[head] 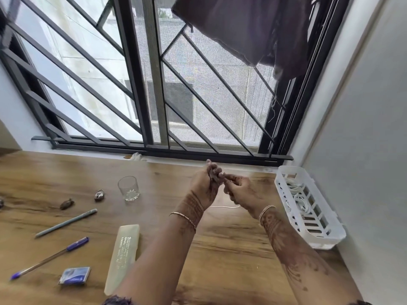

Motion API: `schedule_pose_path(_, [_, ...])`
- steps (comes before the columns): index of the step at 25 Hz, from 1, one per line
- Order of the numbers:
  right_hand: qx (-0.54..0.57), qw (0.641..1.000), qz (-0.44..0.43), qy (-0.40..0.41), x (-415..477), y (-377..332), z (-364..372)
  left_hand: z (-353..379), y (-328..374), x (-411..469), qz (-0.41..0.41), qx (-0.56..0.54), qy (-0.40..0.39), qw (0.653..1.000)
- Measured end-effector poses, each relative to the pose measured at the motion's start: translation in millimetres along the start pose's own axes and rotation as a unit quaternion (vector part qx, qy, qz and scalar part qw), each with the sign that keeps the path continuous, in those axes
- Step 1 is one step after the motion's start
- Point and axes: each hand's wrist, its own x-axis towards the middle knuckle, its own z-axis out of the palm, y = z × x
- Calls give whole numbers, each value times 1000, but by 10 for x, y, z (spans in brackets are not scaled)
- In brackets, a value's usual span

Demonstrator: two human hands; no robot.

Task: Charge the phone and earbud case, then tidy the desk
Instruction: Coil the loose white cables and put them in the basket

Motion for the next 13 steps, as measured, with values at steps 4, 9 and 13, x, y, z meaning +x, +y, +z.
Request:
schedule_pose_path(4, [-11, 996, 54, -73, -98, 41, 50, -36, 14, 57, 39, 137, 66, 988])
schedule_pose_path(9, [-66, 992, 31, -100, -106, -93, -54, -314, -157, 52, 94, 430, 61, 896])
schedule_pose_path(13, [-82, 994, -8, -67, -2, -192, -182, -365, -185, -92, 116, 500, 35, 858])
